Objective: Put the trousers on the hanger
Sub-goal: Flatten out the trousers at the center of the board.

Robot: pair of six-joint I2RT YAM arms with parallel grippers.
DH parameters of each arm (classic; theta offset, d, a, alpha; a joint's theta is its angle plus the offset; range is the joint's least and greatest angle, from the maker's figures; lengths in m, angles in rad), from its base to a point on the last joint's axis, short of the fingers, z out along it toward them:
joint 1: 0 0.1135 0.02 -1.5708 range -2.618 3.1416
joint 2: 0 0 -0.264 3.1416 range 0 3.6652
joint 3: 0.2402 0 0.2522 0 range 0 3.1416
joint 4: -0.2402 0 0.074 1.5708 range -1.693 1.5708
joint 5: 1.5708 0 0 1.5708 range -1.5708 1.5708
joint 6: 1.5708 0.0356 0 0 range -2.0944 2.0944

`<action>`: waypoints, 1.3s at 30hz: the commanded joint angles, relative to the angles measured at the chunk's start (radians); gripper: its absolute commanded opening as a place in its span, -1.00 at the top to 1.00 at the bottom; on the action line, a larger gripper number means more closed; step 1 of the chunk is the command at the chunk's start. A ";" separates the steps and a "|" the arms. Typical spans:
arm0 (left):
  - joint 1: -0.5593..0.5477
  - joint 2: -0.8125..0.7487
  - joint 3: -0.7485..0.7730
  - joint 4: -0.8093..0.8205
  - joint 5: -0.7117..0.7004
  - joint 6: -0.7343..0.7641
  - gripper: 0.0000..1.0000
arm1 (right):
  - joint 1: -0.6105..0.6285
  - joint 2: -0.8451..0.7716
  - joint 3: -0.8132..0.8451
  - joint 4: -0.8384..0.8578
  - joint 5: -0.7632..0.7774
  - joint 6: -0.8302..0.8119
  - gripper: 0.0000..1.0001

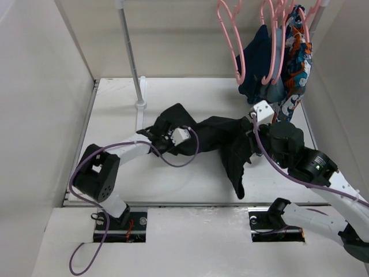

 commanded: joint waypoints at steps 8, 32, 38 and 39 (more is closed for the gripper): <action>0.436 -0.445 0.321 -0.192 -0.084 0.071 1.00 | -0.134 0.272 0.252 0.248 -0.160 -0.232 1.00; 0.632 -0.528 -0.079 -0.509 -0.085 0.378 -0.71 | -0.246 -0.020 -0.216 0.276 -0.130 -0.054 -0.96; 0.744 -0.415 -0.217 -0.284 -0.326 0.378 -0.73 | -0.246 0.068 -0.243 0.176 -0.111 0.324 -1.00; 0.775 -0.395 -0.244 -0.242 -0.354 0.390 -0.73 | -0.246 0.100 -0.243 0.167 -0.133 0.343 -1.00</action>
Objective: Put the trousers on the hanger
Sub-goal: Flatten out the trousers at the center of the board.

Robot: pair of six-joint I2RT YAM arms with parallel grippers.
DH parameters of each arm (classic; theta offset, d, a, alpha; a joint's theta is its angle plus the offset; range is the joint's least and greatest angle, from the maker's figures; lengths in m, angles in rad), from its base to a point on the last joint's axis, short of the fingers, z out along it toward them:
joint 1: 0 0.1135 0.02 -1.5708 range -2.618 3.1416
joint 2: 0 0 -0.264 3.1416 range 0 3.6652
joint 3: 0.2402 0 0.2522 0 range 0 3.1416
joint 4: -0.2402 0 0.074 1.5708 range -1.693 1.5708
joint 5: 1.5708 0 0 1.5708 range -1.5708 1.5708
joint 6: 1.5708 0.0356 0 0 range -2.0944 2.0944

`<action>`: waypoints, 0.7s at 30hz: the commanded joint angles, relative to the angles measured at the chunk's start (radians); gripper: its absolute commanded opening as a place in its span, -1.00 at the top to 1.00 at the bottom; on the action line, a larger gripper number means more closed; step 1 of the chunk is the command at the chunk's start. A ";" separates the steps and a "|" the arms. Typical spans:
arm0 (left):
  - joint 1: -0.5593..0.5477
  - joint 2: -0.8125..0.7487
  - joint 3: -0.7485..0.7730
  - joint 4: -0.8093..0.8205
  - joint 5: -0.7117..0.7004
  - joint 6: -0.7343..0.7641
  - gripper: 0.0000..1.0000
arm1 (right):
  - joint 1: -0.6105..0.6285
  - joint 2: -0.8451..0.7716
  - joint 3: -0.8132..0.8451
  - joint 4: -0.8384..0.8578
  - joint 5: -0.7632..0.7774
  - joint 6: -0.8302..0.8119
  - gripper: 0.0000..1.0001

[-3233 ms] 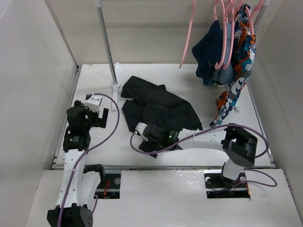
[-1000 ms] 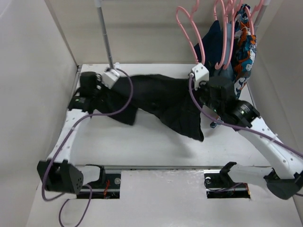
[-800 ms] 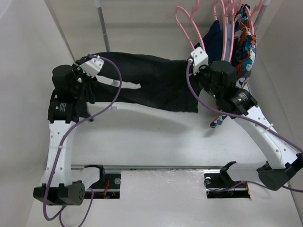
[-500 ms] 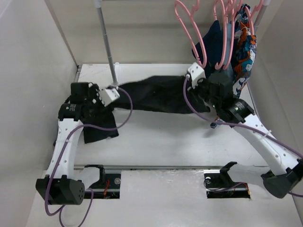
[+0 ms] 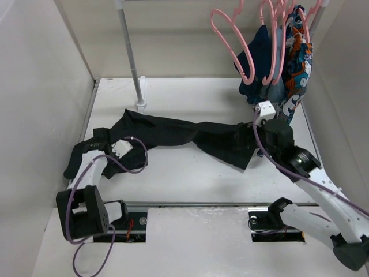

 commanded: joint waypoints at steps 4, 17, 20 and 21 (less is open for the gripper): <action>0.233 0.151 0.015 0.215 -0.182 0.006 -0.90 | -0.014 0.259 0.056 -0.058 0.013 0.226 -1.00; 0.316 0.205 -0.017 0.353 -0.075 0.117 -0.55 | -0.107 0.778 0.379 -0.271 0.022 -0.313 -1.00; 0.316 0.217 -0.017 0.327 -0.050 0.085 0.28 | -0.126 0.814 0.379 -0.247 0.047 -0.336 -1.00; 0.316 0.217 -0.005 0.318 -0.036 0.085 0.56 | -0.126 0.825 0.390 -0.246 0.058 -0.336 -1.00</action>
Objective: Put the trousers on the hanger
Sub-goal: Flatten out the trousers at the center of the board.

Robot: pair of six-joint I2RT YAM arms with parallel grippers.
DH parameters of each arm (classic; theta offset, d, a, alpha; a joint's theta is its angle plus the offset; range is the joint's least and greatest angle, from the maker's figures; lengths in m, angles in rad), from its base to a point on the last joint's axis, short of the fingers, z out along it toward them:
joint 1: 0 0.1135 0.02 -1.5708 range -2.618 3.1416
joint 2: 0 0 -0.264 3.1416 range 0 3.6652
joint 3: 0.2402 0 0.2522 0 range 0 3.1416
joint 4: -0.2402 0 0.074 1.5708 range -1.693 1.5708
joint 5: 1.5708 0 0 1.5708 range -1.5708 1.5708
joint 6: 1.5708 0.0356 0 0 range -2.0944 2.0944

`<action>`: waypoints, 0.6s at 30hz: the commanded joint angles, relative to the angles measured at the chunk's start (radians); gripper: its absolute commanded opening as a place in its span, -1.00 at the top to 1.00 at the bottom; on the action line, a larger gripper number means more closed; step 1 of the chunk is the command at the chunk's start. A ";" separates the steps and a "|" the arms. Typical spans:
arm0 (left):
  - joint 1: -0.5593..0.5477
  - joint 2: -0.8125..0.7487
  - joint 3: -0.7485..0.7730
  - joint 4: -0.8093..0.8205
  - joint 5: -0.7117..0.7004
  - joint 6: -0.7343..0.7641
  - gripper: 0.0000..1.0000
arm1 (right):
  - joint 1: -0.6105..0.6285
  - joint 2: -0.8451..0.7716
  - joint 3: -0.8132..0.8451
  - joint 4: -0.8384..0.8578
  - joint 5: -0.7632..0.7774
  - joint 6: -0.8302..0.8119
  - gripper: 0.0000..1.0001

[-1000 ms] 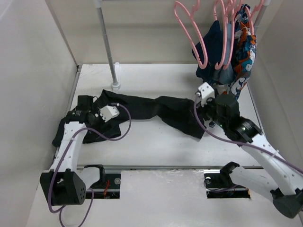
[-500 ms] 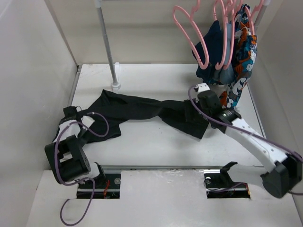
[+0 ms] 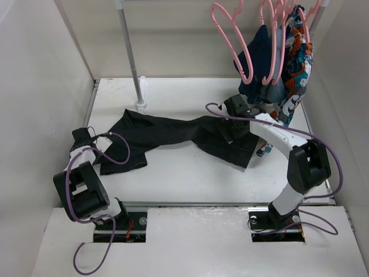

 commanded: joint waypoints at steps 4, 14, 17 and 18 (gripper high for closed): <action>0.005 -0.044 0.034 -0.058 0.052 0.000 1.00 | -0.021 0.054 0.113 -0.043 0.034 -0.111 -1.00; -0.035 -0.084 0.158 -0.864 0.172 0.219 0.23 | 0.100 -0.187 0.127 0.018 -0.175 -0.165 -1.00; -0.075 -0.084 0.076 -0.855 0.068 0.158 0.00 | 0.041 -0.242 0.093 0.124 -0.202 -0.124 -1.00; -0.075 -0.084 0.097 -0.831 0.090 0.141 0.00 | 0.025 -0.253 0.080 0.144 -0.202 -0.124 -1.00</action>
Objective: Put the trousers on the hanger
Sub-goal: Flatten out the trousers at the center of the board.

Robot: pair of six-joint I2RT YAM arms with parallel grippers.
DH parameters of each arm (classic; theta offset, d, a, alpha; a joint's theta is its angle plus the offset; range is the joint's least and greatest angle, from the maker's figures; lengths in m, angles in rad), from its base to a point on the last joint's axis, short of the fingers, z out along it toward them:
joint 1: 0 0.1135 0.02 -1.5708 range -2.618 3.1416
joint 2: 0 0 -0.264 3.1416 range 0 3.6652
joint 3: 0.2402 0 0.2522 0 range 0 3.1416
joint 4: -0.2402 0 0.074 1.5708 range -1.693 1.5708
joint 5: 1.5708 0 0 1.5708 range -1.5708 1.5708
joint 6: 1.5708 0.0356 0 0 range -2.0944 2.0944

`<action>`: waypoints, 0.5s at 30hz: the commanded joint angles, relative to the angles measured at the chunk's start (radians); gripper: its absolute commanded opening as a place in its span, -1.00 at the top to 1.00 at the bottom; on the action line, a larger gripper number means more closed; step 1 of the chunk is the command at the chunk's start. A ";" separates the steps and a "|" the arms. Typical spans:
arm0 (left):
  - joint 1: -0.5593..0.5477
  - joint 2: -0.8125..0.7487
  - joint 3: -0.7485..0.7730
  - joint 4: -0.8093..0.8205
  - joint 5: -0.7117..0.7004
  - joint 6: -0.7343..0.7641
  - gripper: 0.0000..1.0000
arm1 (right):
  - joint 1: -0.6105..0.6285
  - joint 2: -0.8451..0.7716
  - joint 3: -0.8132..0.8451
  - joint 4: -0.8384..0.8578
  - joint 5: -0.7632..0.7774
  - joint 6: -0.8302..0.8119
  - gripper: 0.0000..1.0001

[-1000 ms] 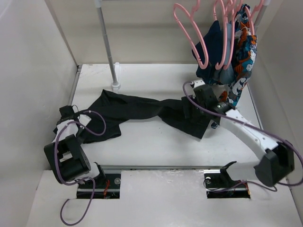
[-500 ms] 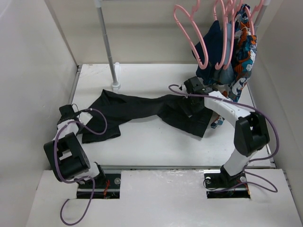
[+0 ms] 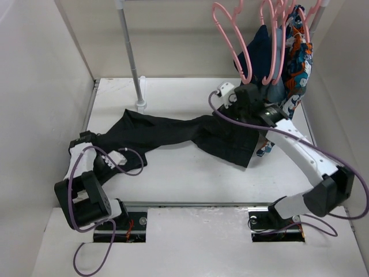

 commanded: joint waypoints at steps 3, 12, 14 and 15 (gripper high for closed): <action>0.007 -0.010 0.169 -0.136 0.153 -0.025 -0.09 | -0.087 0.010 0.002 0.135 -0.012 0.032 -1.00; 0.058 0.207 0.497 0.195 0.374 -0.303 -0.86 | -0.118 0.304 0.171 -0.017 -0.012 -0.151 -1.00; 0.058 0.269 0.508 0.195 0.346 -0.257 -0.99 | -0.128 0.344 0.185 -0.026 -0.033 -0.187 -1.00; 0.058 0.322 0.508 0.195 0.334 -0.199 -1.00 | -0.129 0.355 0.194 -0.026 -0.049 -0.201 -1.00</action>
